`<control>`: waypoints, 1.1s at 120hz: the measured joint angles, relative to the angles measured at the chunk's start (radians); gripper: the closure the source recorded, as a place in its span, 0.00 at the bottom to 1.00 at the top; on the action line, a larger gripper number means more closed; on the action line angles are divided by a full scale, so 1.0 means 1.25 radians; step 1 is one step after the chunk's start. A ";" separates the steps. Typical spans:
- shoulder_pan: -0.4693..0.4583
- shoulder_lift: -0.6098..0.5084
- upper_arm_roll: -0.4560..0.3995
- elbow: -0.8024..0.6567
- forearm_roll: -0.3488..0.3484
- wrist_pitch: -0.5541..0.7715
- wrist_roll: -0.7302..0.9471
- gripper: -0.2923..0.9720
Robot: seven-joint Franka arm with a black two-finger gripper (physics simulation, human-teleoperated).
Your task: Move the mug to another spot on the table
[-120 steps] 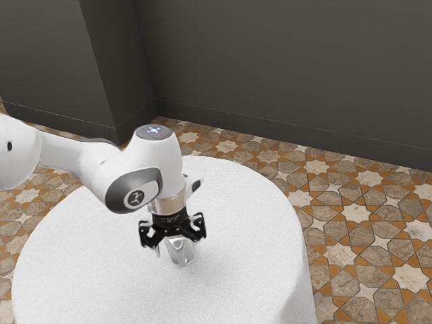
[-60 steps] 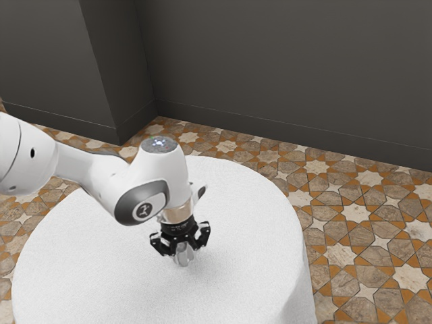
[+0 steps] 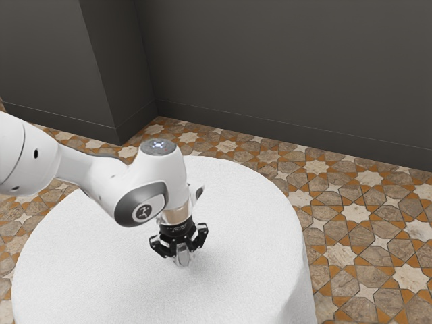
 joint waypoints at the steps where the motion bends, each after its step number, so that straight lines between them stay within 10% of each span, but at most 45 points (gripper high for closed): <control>1: 0.000 0.000 0.000 0.000 0.000 0.000 -0.001 0.69; 132: 0.004 -0.011 0.131 0.018 0.278 -0.005 -0.070 0.81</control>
